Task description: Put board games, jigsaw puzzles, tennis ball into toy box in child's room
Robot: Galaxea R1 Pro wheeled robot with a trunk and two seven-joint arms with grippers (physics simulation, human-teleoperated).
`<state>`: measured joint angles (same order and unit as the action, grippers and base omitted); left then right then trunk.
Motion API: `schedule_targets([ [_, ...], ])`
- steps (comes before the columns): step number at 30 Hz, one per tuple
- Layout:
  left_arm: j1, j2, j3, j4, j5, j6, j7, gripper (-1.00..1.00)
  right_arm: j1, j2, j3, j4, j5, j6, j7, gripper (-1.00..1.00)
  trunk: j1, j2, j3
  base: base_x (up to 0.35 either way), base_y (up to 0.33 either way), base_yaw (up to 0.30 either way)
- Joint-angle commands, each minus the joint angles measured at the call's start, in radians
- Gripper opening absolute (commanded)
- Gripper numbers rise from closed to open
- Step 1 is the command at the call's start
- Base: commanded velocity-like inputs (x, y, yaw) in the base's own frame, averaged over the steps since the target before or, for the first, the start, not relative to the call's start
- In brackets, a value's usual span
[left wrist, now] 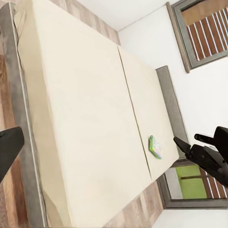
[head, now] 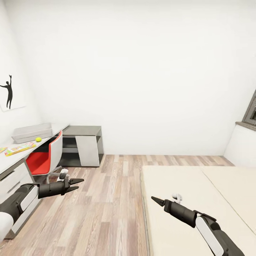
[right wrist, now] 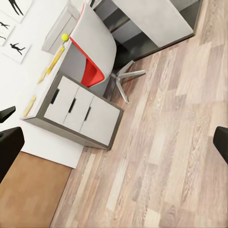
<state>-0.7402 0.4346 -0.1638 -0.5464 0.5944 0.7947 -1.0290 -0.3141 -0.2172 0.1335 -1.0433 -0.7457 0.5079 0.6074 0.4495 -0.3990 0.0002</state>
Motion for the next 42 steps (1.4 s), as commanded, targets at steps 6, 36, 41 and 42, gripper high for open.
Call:
schedule_targets([
  [6,-0.001,0.001,-0.005,0.000,0.007,0.006,0.000,1.00,0.000,-0.001,0.001,0.000,-0.009,0.006,-0.001,1.00,0.000,-0.001,-0.001,0.000,-0.298,0.000],
  [36,-0.001,0.001,-0.005,0.000,0.007,0.006,0.000,1.00,0.000,-0.001,-0.003,0.001,-0.010,0.011,-0.002,1.00,0.000,-0.001,-0.011,0.000,-0.298,0.000],
  [41,-0.001,0.001,-0.005,0.000,0.007,0.006,0.000,1.00,0.000,-0.001,-0.003,0.002,-0.009,0.013,-0.003,1.00,0.000,-0.001,-0.018,0.000,-0.298,0.000],
  [42,-0.001,0.001,-0.005,0.000,0.007,0.006,0.000,1.00,0.000,-0.001,-0.003,0.002,-0.009,0.013,-0.003,1.00,0.000,-0.001,-0.020,0.000,-0.298,0.000],
])
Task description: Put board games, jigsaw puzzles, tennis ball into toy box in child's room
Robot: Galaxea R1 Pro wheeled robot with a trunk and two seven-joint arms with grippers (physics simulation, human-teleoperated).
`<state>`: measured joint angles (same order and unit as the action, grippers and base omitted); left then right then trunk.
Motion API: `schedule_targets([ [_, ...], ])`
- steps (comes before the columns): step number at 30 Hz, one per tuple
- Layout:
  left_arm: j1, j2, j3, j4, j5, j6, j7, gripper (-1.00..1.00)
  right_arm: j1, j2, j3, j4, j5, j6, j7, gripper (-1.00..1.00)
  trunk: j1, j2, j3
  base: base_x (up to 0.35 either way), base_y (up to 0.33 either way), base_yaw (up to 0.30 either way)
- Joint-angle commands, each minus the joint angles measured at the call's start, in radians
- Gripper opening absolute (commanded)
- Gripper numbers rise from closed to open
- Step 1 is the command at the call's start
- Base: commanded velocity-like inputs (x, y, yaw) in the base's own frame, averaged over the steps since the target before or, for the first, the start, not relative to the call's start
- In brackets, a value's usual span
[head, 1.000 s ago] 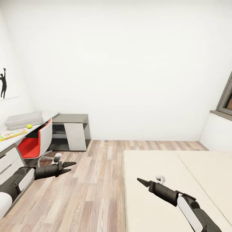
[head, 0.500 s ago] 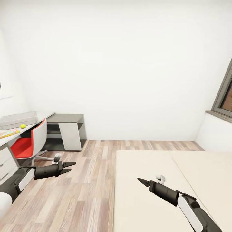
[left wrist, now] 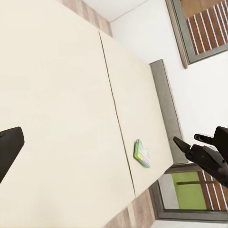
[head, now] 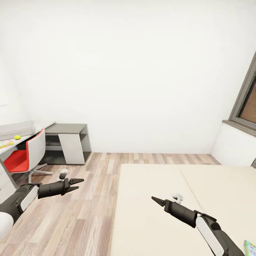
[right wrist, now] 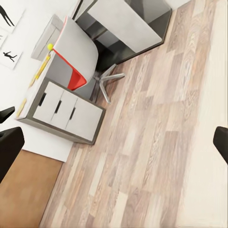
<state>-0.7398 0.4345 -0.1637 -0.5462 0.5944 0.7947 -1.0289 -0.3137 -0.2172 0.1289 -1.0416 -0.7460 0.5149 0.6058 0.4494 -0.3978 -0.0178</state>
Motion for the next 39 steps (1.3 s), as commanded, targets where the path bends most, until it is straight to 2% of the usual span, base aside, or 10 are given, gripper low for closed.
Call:
schedule_targets([
  [1,-0.001,0.001,-0.005,0.000,0.007,0.006,0.000,1.00,-0.001,-0.001,0.001,0.000,-0.009,0.006,-0.001,1.00,0.001,-0.002,-0.004,0.000,-0.298,0.000],
  [12,-0.001,0.001,-0.005,0.000,0.007,0.006,0.000,1.00,-0.001,-0.001,0.001,0.000,-0.010,0.002,0.002,1.00,0.001,-0.002,-0.017,0.000,-0.298,0.000],
  [39,-0.001,0.001,-0.005,0.000,0.008,0.006,0.000,1.00,-0.001,-0.002,0.001,0.000,-0.010,-0.001,0.004,1.00,0.001,-0.002,-0.019,0.000,-0.296,0.000],
])
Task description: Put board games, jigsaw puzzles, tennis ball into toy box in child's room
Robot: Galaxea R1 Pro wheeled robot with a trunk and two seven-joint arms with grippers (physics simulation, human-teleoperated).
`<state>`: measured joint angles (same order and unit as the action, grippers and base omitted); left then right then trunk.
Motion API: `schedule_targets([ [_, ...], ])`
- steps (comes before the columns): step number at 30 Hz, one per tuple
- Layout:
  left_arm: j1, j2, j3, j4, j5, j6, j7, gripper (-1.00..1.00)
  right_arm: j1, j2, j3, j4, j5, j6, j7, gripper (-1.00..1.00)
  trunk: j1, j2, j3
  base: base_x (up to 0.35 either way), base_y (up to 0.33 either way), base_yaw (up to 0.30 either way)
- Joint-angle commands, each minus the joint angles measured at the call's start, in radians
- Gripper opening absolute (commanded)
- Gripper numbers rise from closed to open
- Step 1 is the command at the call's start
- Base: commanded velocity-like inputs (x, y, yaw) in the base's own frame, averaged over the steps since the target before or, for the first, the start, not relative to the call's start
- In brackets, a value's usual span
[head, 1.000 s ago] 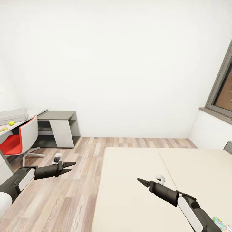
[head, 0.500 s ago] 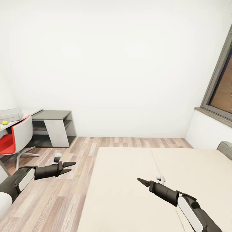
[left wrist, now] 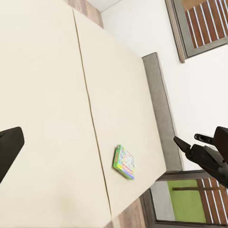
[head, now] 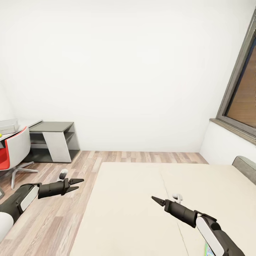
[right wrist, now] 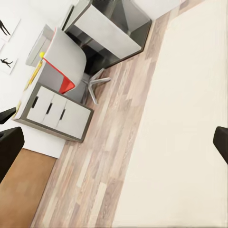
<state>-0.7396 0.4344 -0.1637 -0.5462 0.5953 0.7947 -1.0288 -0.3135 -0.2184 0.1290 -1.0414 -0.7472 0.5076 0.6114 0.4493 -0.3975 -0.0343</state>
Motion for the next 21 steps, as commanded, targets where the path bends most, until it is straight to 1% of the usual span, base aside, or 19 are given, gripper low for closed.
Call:
schedule_targets([
  [1,-0.001,0.001,-0.005,0.000,0.007,0.006,-0.001,1.00,-0.001,-0.001,0.001,0.000,-0.009,0.006,-0.001,1.00,0.001,-0.003,-0.002,0.000,-0.223,0.000],
  [7,-0.001,0.001,-0.005,0.000,0.007,0.006,-0.002,1.00,-0.001,-0.001,0.001,0.000,-0.009,0.006,0.001,1.00,0.001,-0.003,-0.001,0.000,-0.110,-0.026],
  [21,-0.001,0.001,-0.005,0.000,0.008,0.006,-0.002,1.00,-0.001,0.000,0.001,0.000,-0.009,0.006,0.000,1.00,0.001,-0.003,0.001,0.000,-0.015,-0.024],
])
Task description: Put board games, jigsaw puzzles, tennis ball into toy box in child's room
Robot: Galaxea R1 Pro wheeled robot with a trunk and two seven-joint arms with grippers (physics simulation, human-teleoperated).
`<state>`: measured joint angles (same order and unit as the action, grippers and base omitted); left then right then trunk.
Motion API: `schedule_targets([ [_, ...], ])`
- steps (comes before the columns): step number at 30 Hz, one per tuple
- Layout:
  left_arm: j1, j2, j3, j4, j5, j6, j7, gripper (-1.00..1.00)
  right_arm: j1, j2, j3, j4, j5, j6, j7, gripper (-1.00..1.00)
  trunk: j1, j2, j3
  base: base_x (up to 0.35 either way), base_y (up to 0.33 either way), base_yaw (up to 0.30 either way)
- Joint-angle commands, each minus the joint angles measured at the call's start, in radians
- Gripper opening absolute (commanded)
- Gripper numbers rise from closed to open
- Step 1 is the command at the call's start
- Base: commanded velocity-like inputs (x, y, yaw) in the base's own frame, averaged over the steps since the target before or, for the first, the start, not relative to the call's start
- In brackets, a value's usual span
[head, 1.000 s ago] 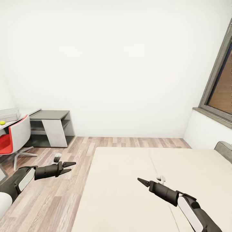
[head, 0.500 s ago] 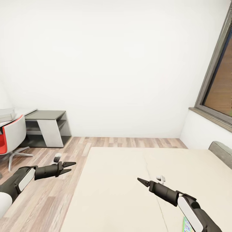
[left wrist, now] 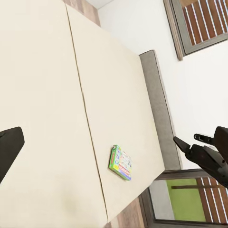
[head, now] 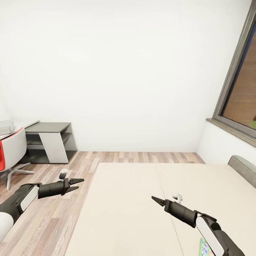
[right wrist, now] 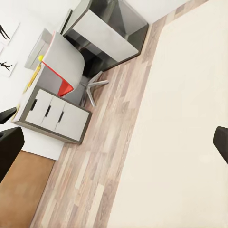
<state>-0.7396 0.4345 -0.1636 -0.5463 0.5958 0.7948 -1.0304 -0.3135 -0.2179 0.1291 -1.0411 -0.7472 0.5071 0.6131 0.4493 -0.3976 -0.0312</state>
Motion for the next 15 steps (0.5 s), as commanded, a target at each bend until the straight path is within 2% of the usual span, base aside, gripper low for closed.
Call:
schedule_targets([
  [1,-0.001,0.001,-0.005,0.000,0.007,0.006,0.000,1.00,-0.001,-0.001,0.001,-0.001,-0.009,0.007,-0.001,1.00,0.001,-0.002,-0.002,0.000,-0.001,-0.002],
  [15,-0.001,0.001,-0.005,0.000,0.007,0.006,0.000,1.00,-0.001,0.000,0.004,-0.001,-0.008,0.009,-0.008,1.00,0.001,-0.002,-0.002,0.000,0.000,0.000],
])
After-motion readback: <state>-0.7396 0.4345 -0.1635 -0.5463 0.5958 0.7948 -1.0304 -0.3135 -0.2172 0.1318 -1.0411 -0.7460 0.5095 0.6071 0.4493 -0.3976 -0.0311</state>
